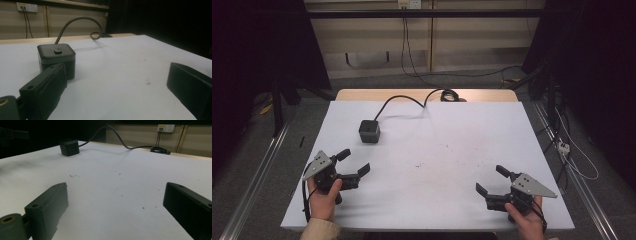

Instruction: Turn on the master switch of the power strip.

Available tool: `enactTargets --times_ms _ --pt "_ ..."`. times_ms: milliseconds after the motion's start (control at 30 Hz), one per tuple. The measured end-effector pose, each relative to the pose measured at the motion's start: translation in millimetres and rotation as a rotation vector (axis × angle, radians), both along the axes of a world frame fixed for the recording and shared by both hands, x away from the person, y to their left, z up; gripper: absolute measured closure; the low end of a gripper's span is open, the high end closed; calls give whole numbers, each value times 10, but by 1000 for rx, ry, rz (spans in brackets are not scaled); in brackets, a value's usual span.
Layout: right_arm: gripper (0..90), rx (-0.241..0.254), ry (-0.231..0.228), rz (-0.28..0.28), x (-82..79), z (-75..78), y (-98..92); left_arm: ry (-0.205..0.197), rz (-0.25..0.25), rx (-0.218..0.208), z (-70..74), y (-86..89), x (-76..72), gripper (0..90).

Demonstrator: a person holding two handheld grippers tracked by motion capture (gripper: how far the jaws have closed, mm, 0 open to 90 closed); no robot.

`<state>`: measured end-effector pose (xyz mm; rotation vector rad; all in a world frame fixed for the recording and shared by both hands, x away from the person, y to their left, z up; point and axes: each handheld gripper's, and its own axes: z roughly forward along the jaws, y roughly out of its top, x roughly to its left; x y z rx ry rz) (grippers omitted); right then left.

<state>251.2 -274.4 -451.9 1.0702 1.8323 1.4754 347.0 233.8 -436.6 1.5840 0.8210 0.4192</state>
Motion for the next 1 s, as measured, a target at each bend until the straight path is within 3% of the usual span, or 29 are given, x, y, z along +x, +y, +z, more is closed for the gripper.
enactTargets --times_ms 367,1000 --pt "55 -2 -1 1 0 -3 3 -6 50 -13 10 -32 143 26" --pt "55 3 1 -2 0 -5 -6 -12 116 22 -16 -85 361 65"
